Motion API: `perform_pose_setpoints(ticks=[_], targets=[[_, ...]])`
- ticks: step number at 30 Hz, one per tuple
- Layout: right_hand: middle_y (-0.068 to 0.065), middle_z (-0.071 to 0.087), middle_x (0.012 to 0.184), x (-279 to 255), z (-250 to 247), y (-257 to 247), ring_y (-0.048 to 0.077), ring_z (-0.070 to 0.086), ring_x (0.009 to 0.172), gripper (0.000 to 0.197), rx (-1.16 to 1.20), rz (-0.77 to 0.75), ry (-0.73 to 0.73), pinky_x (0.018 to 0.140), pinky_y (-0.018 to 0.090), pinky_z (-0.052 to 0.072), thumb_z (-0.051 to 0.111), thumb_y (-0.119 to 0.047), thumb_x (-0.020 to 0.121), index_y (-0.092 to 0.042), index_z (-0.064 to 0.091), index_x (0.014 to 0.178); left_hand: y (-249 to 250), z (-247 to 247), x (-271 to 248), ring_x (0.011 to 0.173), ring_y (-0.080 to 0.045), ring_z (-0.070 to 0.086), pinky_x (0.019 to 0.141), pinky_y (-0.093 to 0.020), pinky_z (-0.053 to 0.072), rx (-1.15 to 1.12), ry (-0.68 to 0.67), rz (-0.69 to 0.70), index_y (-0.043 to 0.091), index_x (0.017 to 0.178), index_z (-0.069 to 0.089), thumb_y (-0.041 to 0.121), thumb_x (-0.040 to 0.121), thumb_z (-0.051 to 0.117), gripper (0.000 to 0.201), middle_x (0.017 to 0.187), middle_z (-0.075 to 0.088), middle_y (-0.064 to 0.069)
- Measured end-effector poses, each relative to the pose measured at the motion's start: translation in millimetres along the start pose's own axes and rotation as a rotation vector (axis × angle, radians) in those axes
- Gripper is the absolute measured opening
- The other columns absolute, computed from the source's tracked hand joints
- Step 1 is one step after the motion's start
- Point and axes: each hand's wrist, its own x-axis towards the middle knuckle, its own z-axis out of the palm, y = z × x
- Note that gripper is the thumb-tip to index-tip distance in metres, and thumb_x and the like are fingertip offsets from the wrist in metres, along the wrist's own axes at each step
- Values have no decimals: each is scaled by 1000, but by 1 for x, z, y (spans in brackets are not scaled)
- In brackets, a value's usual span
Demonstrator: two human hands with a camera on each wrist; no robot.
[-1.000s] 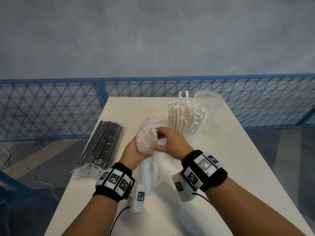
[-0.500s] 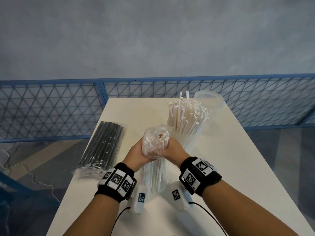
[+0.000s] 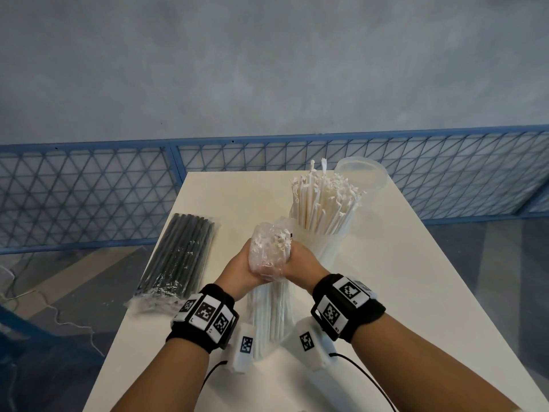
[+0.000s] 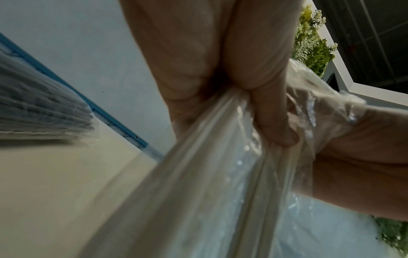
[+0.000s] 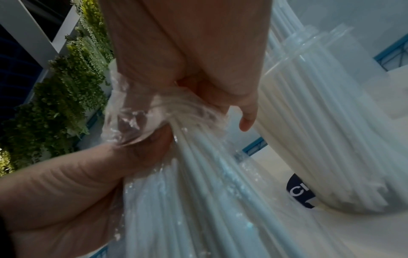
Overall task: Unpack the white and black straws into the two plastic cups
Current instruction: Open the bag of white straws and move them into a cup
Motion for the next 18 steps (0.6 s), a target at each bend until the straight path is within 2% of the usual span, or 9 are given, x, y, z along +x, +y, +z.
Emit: perform_pose_setpoints(ticks=[3, 4, 6, 8, 9, 11, 14, 16, 18], targets=[[-8, 61, 93, -2, 5, -4, 9, 58, 92, 64, -29, -3, 5, 77, 18, 41, 64, -55, 59, -13, 63, 109, 16, 3, 0, 105, 1, 48, 77, 3, 39, 70, -53, 18, 24, 126, 33, -2, 67, 78, 79, 110, 47, 17], [-6, 61, 94, -4, 6, -5, 10, 58, 91, 62, -8, -3, 16, 79, 19, 42, 69, -51, 61, -12, 62, 109, 20, 4, 0, 105, 1, 45, 76, 6, 36, 106, -76, 21, 21, 130, 28, -5, 69, 75, 81, 110, 45, 14], [0, 65, 99, -8, 6, -7, 14, 61, 94, 51, 112, 11, 54, 83, 23, 47, 80, -33, 67, -12, 61, 109, 17, 2, 1, 110, -5, 46, 82, 3, 38, 96, -100, 17, 18, 141, 13, -6, 64, 79, 104, 118, 44, 6], [3, 67, 95, -12, 6, -10, 16, 62, 93, 42, 220, 18, 89, 84, 27, 50, 80, -19, 69, -11, 62, 107, 9, -1, 0, 113, -9, 49, 82, -2, 42, 60, -103, -9, 15, 145, -1, -7, 58, 82, 122, 125, 46, 1], [0, 65, 89, -13, 6, -11, 16, 61, 91, 36, 262, 26, 107, 82, 26, 49, 77, -15, 72, -11, 63, 104, 5, -1, -1, 114, -10, 49, 81, 0, 41, 57, -102, -16, 14, 145, -1, -7, 57, 82, 123, 125, 46, 2], [-2, 61, 83, -13, 7, -13, 14, 58, 90, 27, 346, 49, 146, 81, 25, 46, 70, -10, 78, -5, 62, 104, 3, 3, -4, 116, -12, 49, 76, 2, 40, 33, -67, -50, 11, 144, 12, -5, 59, 81, 111, 121, 47, 4], [8, 62, 91, -12, 1, -14, 19, 59, 90, 20, 456, 69, 180, 76, 25, 50, 65, -2, 80, -3, 62, 100, -1, 9, -7, 111, -12, 57, 75, -8, 47, -87, -34, -83, 12, 133, 40, 7, 63, 82, 82, 114, 58, 9], [12, 63, 94, -12, -7, -15, 23, 61, 91, 19, 569, 83, 185, 76, 28, 53, 65, 4, 78, -10, 62, 90, -11, 9, -5, 107, -11, 62, 83, -19, 51, -146, -56, -79, 20, 122, 51, 21, 61, 81, 68, 111, 65, 7], [12, 66, 97, -11, -17, -16, 26, 64, 92, 25, 650, 78, 186, 83, 37, 55, 69, 6, 75, -15, 61, 87, -15, 9, -5, 107, -10, 63, 88, -21, 50, -127, -51, -89, 25, 116, 55, 48, 59, 78, 65, 111, 67, 6]])
